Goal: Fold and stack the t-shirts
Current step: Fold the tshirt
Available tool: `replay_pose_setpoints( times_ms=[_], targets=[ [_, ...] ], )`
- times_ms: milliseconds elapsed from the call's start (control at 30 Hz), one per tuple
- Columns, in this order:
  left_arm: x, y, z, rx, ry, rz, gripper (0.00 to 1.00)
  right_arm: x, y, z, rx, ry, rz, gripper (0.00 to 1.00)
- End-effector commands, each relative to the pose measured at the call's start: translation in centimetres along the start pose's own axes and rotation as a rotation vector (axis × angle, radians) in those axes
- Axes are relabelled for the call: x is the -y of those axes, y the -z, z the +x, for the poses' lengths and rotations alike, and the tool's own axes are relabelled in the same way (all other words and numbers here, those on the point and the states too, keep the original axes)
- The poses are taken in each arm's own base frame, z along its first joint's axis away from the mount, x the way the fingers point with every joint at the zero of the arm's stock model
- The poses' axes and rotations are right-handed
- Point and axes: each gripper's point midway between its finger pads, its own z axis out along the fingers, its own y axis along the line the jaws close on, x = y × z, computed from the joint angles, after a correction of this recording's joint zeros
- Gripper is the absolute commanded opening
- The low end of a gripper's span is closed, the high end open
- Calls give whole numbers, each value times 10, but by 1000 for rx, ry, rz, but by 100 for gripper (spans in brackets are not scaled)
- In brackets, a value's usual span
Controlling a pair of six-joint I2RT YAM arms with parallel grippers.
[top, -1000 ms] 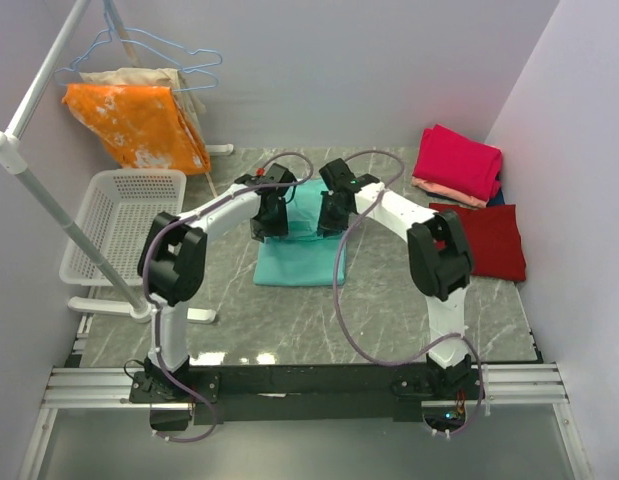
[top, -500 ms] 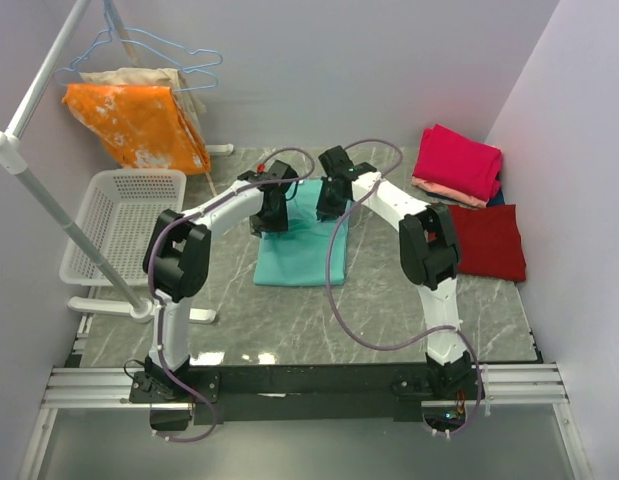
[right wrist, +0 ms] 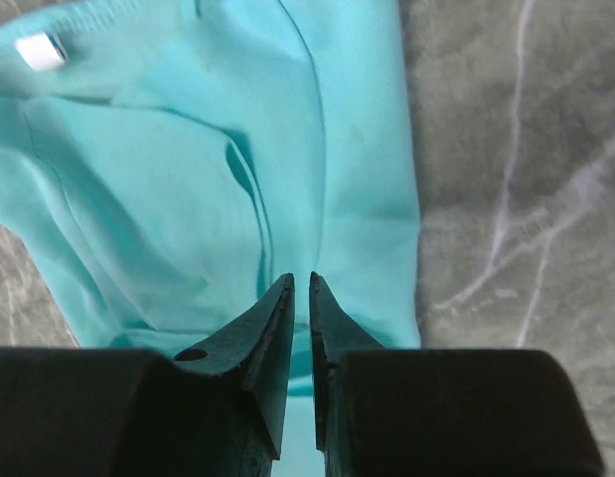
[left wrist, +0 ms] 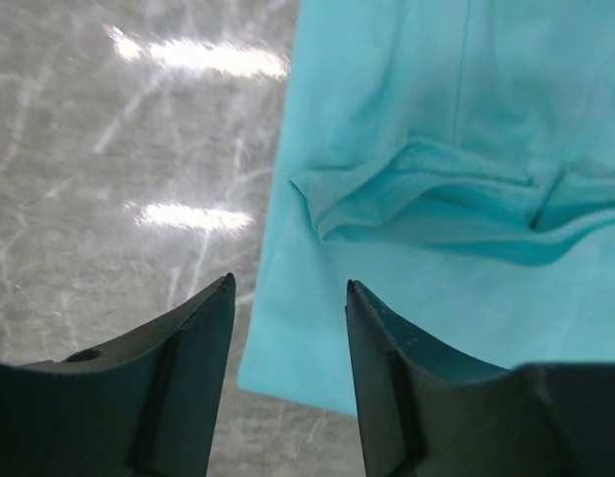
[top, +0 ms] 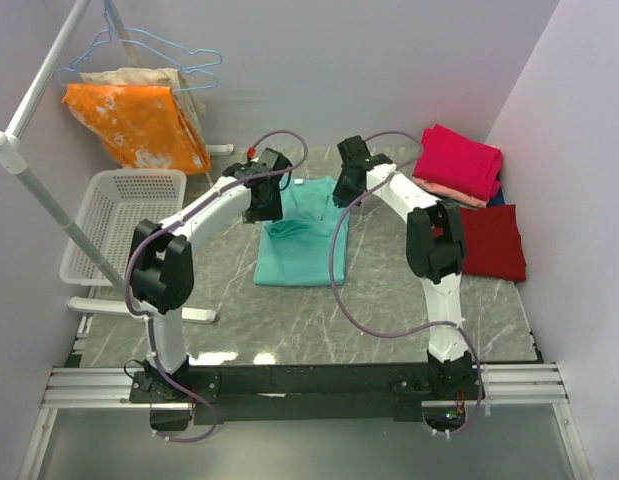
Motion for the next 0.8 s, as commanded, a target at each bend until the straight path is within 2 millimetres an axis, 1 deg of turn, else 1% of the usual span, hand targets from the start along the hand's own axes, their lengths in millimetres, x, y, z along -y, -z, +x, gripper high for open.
replay_pose_setpoints(
  times_ms=[0,33,67,100,133,200,333,467,600,700,767],
  targets=[
    [10,0,22,-102,-33,73,53,3,55,-20,95,-37,-29,20],
    [13,-3,26,-118,-31,85,52,10,59,-23,98,-63,-28,22],
    [17,-4,30,-137,-33,108,52,16,59,-19,82,-72,-31,23],
    [23,-4,32,-147,-30,141,52,17,68,-22,93,-82,-43,24],
    [27,-4,34,-158,-27,162,52,26,70,-24,92,-100,-33,25],
    [33,-5,37,-171,-22,194,53,29,81,-30,105,-100,-45,25],
    [37,-9,41,-203,-19,200,53,35,91,-37,113,-104,-37,26],
    [40,-17,51,-241,-25,200,52,41,93,-39,107,-114,-23,27],
    [40,-32,62,-269,-33,187,52,46,94,-40,104,-130,-22,27],
    [42,-42,65,-284,-39,177,51,49,95,-44,108,-142,-19,27],
    [45,-45,62,-280,-41,178,51,49,97,-46,113,-146,-25,27]
  ],
)
